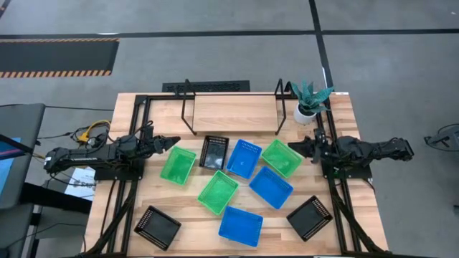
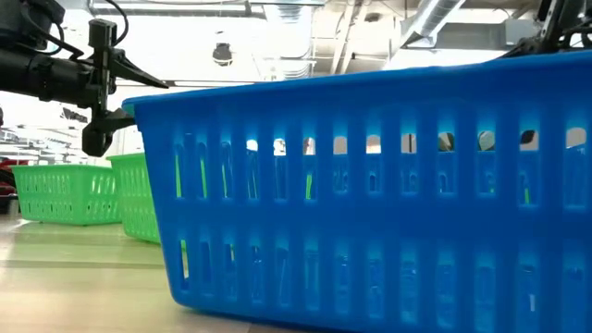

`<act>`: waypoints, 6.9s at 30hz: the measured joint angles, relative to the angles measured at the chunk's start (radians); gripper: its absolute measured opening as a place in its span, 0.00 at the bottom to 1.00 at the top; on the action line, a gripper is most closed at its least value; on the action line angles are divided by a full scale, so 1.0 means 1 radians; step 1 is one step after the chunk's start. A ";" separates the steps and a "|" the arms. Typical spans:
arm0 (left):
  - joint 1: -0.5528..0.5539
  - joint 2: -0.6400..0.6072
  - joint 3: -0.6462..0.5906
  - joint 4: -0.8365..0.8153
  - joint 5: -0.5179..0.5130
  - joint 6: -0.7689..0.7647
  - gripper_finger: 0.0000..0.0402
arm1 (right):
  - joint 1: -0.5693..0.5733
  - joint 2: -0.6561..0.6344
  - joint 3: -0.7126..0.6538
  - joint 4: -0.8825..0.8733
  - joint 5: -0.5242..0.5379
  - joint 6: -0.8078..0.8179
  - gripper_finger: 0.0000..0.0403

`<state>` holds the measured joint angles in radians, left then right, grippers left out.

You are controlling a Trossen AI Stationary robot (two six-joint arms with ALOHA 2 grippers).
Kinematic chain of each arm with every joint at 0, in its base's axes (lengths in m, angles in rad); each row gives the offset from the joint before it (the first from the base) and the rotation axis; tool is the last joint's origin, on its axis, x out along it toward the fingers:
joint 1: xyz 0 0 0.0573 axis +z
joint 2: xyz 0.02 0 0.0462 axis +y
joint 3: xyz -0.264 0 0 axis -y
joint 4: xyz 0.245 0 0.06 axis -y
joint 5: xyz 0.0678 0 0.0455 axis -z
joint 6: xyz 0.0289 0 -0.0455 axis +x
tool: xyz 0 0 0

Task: Stack baskets on shelf by color
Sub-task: Put the right green bin on the shelf

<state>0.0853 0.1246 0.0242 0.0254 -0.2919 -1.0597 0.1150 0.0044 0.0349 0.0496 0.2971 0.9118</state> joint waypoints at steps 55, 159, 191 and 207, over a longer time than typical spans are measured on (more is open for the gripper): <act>0.000 0.331 0.627 -0.095 0.076 0.262 0.71 | -0.078 0.797 0.902 -0.989 0.215 -0.043 0.56; 0.175 0.504 0.628 -0.061 0.165 0.366 0.71 | -0.268 1.191 0.583 -0.958 -0.229 -0.100 0.04; 0.175 0.504 0.627 -0.075 0.154 0.294 0.71 | -0.322 1.381 1.152 -0.538 -0.118 0.051 0.03; 0.174 0.504 0.627 -0.087 0.111 0.292 0.71 | -0.459 1.812 1.389 -0.448 -0.089 0.048 0.05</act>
<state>0.2596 0.6284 0.6514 -0.0621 -0.1809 -0.7681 -0.3436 1.8168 1.4234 -0.3981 0.2079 0.9600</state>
